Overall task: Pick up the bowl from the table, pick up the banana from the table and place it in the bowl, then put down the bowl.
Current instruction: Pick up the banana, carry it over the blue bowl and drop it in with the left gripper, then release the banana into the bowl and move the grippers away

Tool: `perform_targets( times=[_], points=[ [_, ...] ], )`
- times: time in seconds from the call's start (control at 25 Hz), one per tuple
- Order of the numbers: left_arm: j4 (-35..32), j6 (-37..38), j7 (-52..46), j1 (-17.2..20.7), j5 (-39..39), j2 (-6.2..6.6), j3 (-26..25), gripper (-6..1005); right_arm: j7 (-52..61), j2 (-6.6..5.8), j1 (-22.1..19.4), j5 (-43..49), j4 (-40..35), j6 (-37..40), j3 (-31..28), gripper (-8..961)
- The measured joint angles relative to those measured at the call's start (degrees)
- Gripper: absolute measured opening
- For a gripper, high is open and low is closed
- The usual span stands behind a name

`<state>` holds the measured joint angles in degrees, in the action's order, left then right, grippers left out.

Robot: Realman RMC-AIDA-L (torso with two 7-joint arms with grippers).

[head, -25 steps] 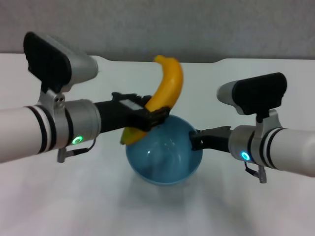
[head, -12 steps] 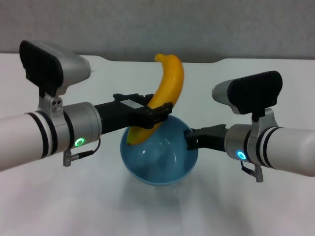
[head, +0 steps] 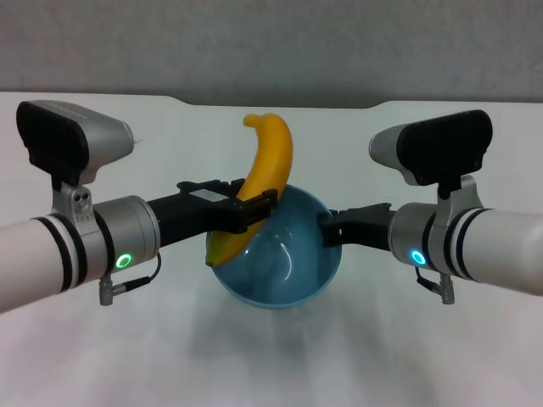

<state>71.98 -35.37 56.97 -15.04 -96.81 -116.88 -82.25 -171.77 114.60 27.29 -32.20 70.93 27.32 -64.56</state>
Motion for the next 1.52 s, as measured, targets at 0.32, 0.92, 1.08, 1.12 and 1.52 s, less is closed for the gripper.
perform_targets(
  times=[0.32,0.92,1.08,1.12,1.52],
  points=[
    [-0.70,0.22,1.45,0.43,2.02,-0.06,0.48,566,-0.06,0.01,-0.08,0.11,0.10,-0.14,-0.97,39],
    [1.13,-0.29,1.54,3.31,0.86,0.32,-6.68,901,-0.06,-0.07,0.19,-0.37,-0.32,3.46,-3.86,39],
    [2.22,-0.33,2.46,5.62,0.57,0.40,-10.42,900,-0.05,-0.08,0.67,-0.49,-0.82,4.12,-5.02,38],
    [2.39,-0.35,2.80,6.13,0.38,0.41,-11.20,900,-0.05,-0.09,1.06,-0.60,-1.22,4.32,-5.47,38],
    [2.10,0.59,3.01,9.34,-7.78,0.19,-15.30,899,-0.05,-0.24,12.41,-7.32,-13.67,8.41,-8.20,38]
  ],
)
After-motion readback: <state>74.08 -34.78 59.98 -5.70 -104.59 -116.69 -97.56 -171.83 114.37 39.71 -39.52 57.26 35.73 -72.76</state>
